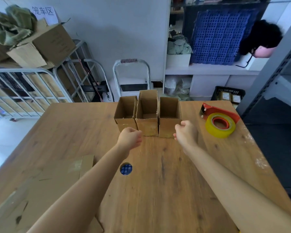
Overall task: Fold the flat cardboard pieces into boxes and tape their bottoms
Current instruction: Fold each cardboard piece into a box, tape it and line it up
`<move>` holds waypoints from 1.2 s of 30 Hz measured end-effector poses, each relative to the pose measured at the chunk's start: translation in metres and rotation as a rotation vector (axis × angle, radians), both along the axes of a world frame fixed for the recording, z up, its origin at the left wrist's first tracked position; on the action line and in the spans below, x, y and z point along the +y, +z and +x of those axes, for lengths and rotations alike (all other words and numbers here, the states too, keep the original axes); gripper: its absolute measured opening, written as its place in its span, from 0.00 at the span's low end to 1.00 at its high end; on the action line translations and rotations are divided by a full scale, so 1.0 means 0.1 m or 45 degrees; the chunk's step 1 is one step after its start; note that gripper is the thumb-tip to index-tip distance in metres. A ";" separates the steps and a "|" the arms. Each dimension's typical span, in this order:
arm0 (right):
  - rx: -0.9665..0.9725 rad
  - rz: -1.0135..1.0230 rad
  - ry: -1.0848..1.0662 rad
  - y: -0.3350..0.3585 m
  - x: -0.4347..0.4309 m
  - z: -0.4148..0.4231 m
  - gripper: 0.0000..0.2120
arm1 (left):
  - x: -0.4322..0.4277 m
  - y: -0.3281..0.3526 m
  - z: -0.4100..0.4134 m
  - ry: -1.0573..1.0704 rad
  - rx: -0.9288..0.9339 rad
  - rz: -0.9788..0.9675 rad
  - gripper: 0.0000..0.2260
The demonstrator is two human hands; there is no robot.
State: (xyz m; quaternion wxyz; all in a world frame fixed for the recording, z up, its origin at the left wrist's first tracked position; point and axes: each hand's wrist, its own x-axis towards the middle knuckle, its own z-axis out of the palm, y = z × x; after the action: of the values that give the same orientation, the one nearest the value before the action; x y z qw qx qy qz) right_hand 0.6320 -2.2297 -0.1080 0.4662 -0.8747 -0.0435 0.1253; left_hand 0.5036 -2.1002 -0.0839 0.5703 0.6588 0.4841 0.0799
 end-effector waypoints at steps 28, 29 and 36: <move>0.218 -0.129 0.957 -0.24 0.45 -3.28 0.29 | 0.37 -0.41 -3.78 0.053 0.369 0.601 0.24; 0.183 -0.116 0.905 -0.21 0.43 -3.30 0.27 | 0.34 -0.38 -3.76 0.065 0.341 0.638 0.24; 0.286 0.384 0.190 0.13 0.11 -3.10 0.08 | 0.08 -0.04 -3.48 -0.016 0.123 0.771 0.11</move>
State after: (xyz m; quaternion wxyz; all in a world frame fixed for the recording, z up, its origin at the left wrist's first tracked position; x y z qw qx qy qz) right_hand 0.3225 -2.2182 -0.0947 0.5831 -0.7699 -0.0742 0.2485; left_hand 0.1557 -2.0922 -0.0882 0.3249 0.8047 0.4608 0.1858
